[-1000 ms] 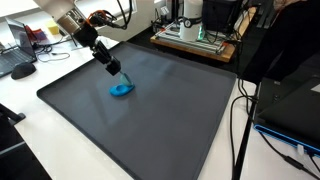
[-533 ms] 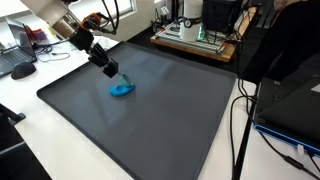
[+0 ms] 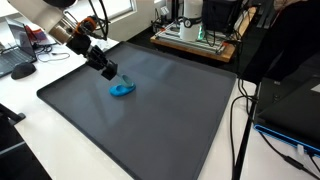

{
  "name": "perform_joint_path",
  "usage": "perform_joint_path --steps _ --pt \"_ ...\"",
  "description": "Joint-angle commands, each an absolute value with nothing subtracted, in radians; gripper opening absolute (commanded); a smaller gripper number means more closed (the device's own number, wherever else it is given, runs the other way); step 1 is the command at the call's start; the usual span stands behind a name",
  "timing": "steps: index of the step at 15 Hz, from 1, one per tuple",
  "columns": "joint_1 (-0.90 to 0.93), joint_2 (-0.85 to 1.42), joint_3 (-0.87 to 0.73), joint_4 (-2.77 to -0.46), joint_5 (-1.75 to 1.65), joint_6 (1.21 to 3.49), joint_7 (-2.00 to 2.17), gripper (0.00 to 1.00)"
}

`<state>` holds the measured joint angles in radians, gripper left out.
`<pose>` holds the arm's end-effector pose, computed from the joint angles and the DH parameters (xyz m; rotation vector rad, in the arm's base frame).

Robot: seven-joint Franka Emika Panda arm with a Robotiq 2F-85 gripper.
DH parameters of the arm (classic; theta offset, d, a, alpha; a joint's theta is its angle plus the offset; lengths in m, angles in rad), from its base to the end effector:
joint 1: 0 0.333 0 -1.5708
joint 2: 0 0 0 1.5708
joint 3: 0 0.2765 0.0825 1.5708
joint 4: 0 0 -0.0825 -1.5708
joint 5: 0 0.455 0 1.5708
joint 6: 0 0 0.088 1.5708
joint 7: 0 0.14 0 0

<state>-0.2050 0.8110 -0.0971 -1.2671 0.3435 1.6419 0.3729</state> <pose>0.7022 -0.1620 0.1564 -2.6305 1.0514 0.6330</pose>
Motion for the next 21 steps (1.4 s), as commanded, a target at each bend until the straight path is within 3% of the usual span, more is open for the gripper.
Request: perform_joint_path --steps 1,21 --pt "-0.181 0.92 -0.092 -1.216 0.341 1.695 0.387 0.22" --pt "-0.188 0.93 -0.099 -1.174 0.332 1.653 0.378 0.22"
